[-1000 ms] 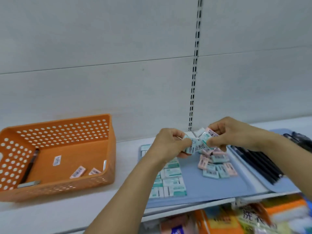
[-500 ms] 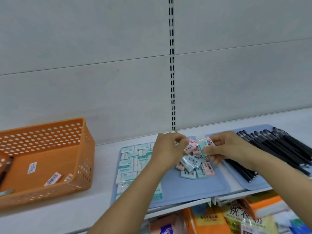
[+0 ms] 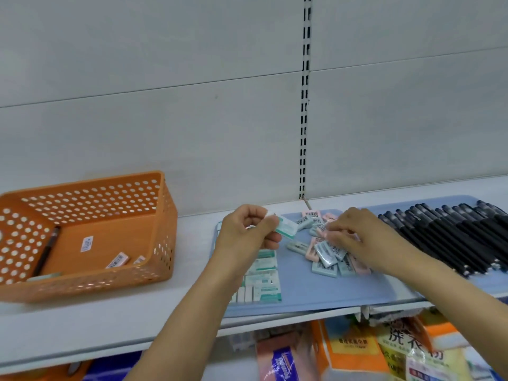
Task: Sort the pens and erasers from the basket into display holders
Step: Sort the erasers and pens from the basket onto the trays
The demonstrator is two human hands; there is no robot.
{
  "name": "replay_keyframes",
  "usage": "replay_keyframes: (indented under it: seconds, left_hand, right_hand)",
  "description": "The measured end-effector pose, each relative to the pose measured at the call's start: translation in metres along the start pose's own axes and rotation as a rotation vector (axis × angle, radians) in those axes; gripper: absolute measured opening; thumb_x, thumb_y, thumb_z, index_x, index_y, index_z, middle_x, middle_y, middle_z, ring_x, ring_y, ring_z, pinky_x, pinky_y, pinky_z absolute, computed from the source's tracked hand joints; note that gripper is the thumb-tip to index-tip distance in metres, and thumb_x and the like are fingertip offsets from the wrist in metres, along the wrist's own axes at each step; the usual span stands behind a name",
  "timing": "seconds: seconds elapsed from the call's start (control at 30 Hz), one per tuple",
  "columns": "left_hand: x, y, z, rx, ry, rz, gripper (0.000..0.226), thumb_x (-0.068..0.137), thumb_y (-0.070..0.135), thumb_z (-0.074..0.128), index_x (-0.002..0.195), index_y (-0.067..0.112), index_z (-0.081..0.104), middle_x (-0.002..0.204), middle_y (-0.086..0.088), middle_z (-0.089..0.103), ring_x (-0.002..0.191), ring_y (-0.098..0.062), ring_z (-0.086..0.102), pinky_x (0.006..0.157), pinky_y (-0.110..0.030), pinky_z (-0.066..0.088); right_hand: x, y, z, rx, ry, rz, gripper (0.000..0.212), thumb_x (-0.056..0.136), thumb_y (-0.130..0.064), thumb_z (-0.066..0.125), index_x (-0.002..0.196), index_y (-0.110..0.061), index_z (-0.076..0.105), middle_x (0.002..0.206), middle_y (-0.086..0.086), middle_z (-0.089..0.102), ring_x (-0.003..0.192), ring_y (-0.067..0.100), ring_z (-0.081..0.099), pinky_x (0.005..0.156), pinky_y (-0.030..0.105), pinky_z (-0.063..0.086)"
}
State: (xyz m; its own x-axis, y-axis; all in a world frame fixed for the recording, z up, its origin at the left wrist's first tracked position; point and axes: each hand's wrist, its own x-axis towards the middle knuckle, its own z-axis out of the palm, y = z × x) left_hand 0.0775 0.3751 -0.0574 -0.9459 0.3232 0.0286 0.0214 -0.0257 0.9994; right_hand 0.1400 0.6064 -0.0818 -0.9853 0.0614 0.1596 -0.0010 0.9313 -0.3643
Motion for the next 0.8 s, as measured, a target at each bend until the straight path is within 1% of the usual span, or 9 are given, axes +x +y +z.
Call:
replay_keyframes:
  seconds: [0.07, 0.13, 0.2, 0.27, 0.37, 0.5, 0.6, 0.73, 0.8]
  left_hand:
    - [-0.008, 0.001, -0.012, 0.055, -0.026, 0.009, 0.009, 0.088, 0.002, 0.066, 0.087, 0.004, 0.058, 0.076, -0.008, 0.063, 0.065, -0.022, 0.069, 0.062, -0.027, 0.057]
    - [-0.012, 0.003, -0.023, 0.092, -0.037, 0.008, 0.009, 0.087, 0.0, 0.066, 0.086, 0.003, 0.058, 0.078, -0.01, 0.063, 0.069, -0.026, 0.071, 0.066, -0.03, 0.059]
    - [-0.015, 0.004, -0.033, 0.086, -0.035, -0.014, 0.009, 0.087, 0.002, 0.067, 0.089, 0.003, 0.058, 0.083, -0.017, 0.065, 0.073, -0.029, 0.072, 0.07, -0.032, 0.06]
    - [-0.021, 0.004, -0.039, 0.041, -0.048, -0.046, 0.01, 0.087, 0.003, 0.067, 0.093, 0.001, 0.059, 0.085, -0.021, 0.066, 0.075, -0.03, 0.073, 0.069, -0.03, 0.059]
    - [-0.031, -0.001, -0.05, 0.019, -0.042, -0.045, 0.01, 0.087, 0.003, 0.067, 0.095, 0.0, 0.062, 0.081, -0.016, 0.068, 0.073, -0.026, 0.072, 0.064, -0.026, 0.058]
    - [-0.044, -0.017, -0.076, 0.138, 0.123, 0.004, 0.002, 0.088, -0.001, 0.064, 0.088, 0.001, 0.064, 0.074, -0.017, 0.069, 0.062, -0.019, 0.067, 0.058, -0.023, 0.055]
    - [-0.051, -0.034, -0.089, 0.286, 0.157, 0.013, 0.008, 0.089, 0.003, 0.064, 0.086, 0.011, 0.065, 0.075, -0.005, 0.07, 0.064, -0.012, 0.064, 0.059, -0.023, 0.053]
    - [-0.057, -0.045, -0.096, 0.554, 0.177, 0.153, 0.012, 0.089, 0.014, 0.066, 0.09, 0.026, 0.063, 0.092, 0.011, 0.065, 0.084, -0.002, 0.061, 0.07, -0.015, 0.05]
    - [-0.059, -0.048, -0.098, 0.621, 0.146, 0.21, 0.016, 0.087, 0.016, 0.068, 0.095, 0.029, 0.062, 0.096, 0.013, 0.062, 0.09, 0.0, 0.058, 0.07, -0.011, 0.045]
  right_hand:
    - [-0.001, -0.005, 0.004, 0.0, 0.072, -0.042, 0.03, 0.093, -0.046, 0.053, 0.105, -0.024, 0.07, 0.096, -0.012, 0.054, 0.097, 0.014, 0.05, 0.076, 0.031, 0.042]
    - [-0.003, -0.025, 0.004, 0.158, 0.137, -0.108, 0.031, 0.089, -0.046, 0.059, 0.116, -0.033, 0.066, 0.105, -0.015, 0.053, 0.104, 0.007, 0.046, 0.084, 0.025, 0.039]
    - [-0.004, -0.055, 0.008, 0.341, 0.094, -0.192, 0.041, 0.079, -0.055, 0.063, 0.118, -0.041, 0.061, 0.108, -0.02, 0.054, 0.102, 0.0, 0.049, 0.083, 0.015, 0.038]
    - [-0.003, -0.079, 0.021, 0.367, 0.114, -0.308, 0.041, 0.08, -0.053, 0.067, 0.118, -0.039, 0.062, 0.102, -0.021, 0.056, 0.095, -0.001, 0.053, 0.078, 0.01, 0.038]
    - [-0.001, -0.095, 0.039, 0.383, 0.269, -0.384, 0.019, 0.087, -0.026, 0.067, 0.106, -0.026, 0.07, 0.085, -0.021, 0.058, 0.079, -0.003, 0.054, 0.071, 0.008, 0.039]
    - [-0.002, -0.105, 0.063, 0.434, 0.218, -0.363, 0.015, 0.087, -0.014, 0.064, 0.096, -0.022, 0.073, 0.082, -0.02, 0.062, 0.073, -0.006, 0.054, 0.069, 0.008, 0.042]
    - [-0.002, -0.115, 0.084, 0.393, 0.169, -0.394, 0.021, 0.086, -0.011, 0.057, 0.096, -0.021, 0.071, 0.087, -0.013, 0.065, 0.075, -0.007, 0.051, 0.07, 0.005, 0.04]
    - [0.002, -0.124, 0.088, 0.32, 0.172, -0.439, 0.023, 0.084, -0.012, 0.052, 0.094, -0.02, 0.071, 0.087, -0.009, 0.064, 0.077, 0.006, 0.059, 0.066, 0.023, 0.05]
    - [0.001, -0.126, 0.087, 0.315, 0.148, -0.449, 0.023, 0.084, -0.013, 0.053, 0.096, -0.021, 0.071, 0.088, -0.011, 0.062, 0.079, 0.003, 0.058, 0.066, 0.024, 0.051]
